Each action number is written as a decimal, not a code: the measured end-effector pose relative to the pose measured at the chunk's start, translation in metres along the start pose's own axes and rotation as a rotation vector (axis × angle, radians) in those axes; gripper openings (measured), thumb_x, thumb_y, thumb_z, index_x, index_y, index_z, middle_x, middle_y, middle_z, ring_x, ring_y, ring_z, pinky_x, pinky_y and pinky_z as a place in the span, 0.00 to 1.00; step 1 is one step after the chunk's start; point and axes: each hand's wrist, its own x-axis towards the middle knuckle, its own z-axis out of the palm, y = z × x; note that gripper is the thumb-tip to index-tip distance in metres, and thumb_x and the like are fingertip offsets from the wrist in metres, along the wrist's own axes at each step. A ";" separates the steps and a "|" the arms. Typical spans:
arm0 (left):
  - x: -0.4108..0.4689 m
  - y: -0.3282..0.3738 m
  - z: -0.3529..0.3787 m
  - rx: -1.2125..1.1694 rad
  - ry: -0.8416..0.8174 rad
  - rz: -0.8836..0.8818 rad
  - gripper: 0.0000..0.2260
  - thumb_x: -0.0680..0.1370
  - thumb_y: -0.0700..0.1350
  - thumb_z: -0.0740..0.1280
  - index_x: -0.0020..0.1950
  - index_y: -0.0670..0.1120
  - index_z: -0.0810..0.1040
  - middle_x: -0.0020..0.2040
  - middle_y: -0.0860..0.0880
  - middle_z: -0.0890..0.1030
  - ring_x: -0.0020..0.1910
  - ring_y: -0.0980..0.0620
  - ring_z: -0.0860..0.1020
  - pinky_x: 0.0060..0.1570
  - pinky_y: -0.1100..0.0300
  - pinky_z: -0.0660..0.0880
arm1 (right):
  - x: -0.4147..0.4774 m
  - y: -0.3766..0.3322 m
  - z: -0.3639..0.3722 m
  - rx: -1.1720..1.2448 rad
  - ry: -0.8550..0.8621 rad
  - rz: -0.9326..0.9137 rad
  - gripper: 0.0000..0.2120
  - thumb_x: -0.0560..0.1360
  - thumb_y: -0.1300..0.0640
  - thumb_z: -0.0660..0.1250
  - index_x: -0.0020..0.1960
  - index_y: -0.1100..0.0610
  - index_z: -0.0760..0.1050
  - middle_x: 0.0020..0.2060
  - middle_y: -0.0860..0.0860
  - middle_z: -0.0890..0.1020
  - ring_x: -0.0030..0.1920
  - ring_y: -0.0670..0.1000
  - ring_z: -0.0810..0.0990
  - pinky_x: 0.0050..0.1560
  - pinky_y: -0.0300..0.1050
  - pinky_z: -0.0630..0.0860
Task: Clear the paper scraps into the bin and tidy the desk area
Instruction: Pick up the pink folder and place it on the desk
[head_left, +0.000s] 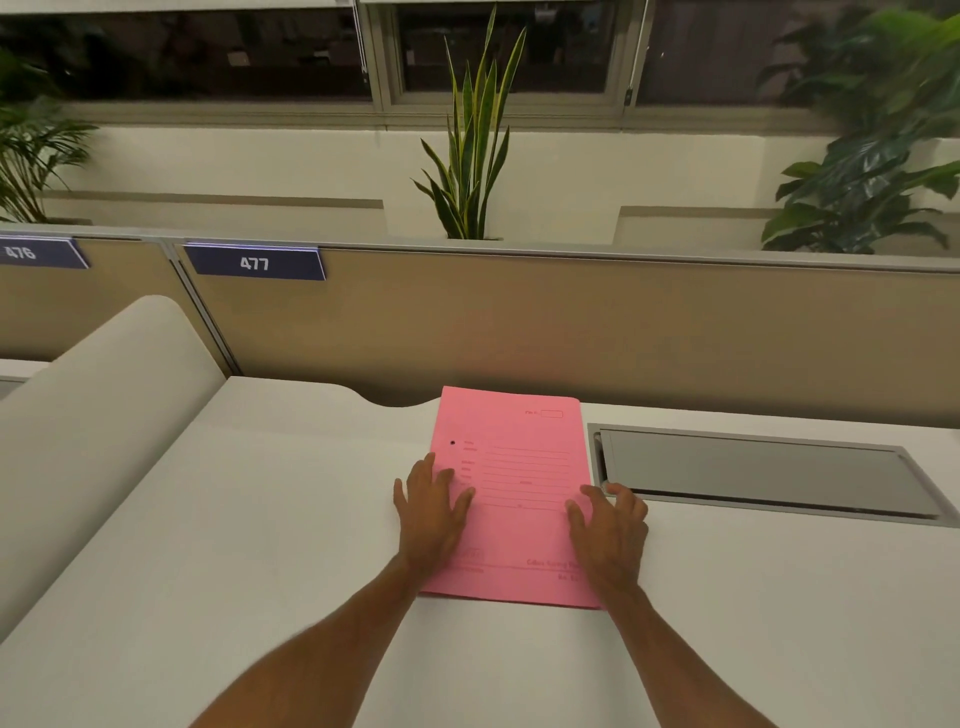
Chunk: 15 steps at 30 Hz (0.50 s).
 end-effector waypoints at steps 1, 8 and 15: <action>-0.005 0.003 0.001 0.034 -0.006 0.024 0.19 0.80 0.56 0.58 0.66 0.47 0.70 0.76 0.46 0.60 0.76 0.47 0.56 0.74 0.43 0.45 | -0.004 0.001 -0.003 -0.034 -0.013 -0.017 0.19 0.77 0.45 0.62 0.65 0.52 0.74 0.67 0.56 0.70 0.68 0.57 0.65 0.64 0.54 0.68; -0.041 0.021 -0.001 0.211 -0.043 0.089 0.25 0.80 0.61 0.51 0.71 0.49 0.67 0.77 0.47 0.60 0.76 0.48 0.55 0.74 0.42 0.45 | -0.041 0.008 -0.018 -0.179 -0.079 -0.101 0.34 0.77 0.35 0.52 0.74 0.56 0.60 0.73 0.59 0.63 0.73 0.58 0.60 0.72 0.51 0.60; -0.093 0.029 -0.009 0.300 -0.101 0.171 0.35 0.77 0.66 0.39 0.78 0.47 0.52 0.79 0.47 0.50 0.78 0.45 0.46 0.71 0.41 0.30 | -0.096 0.013 -0.036 -0.190 -0.100 -0.112 0.49 0.71 0.30 0.27 0.74 0.60 0.62 0.72 0.63 0.65 0.73 0.62 0.63 0.72 0.59 0.60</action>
